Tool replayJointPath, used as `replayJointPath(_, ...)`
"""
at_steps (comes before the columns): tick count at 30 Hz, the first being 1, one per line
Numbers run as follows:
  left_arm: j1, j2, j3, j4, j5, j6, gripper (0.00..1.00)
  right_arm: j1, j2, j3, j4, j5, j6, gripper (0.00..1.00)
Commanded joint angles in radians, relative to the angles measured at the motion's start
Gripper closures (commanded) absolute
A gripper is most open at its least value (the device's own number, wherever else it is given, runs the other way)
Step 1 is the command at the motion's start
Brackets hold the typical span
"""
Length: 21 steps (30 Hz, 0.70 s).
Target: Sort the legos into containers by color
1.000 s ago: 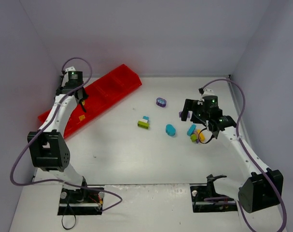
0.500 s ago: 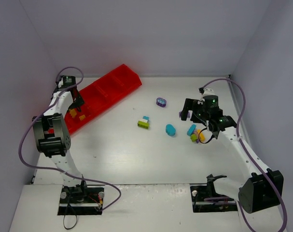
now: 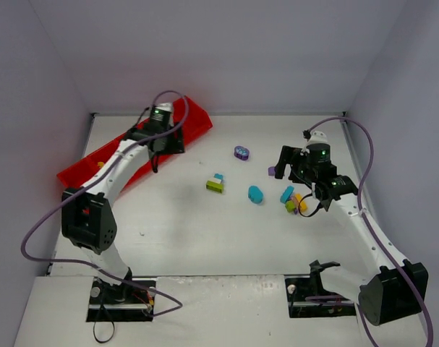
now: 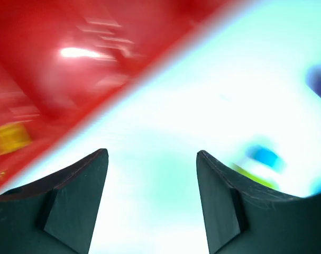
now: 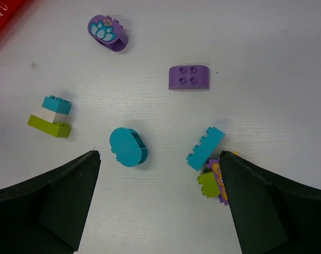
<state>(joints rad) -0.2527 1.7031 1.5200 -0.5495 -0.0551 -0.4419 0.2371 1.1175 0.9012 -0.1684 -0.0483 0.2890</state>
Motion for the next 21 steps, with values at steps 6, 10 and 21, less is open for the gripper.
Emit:
replayJointPath(6, -0.388, 0.059, 0.127, 0.049, 0.165, 0.149, 0.33, -0.047, -0.039, -0.030, 0.037, 0.045, 0.041, 0.08)
replayJointPath(10, -0.517, 0.164, 0.178, 0.072, 0.227, 0.230, 0.30, -0.120, -0.044, -0.048, -0.006, 0.045, 0.093, 0.08)
replayJointPath(21, -0.625, 0.420, 0.362, 0.076, 0.233, 0.296, 0.22, -0.180, -0.074, -0.090, -0.046, 0.090, 0.134, 0.08)
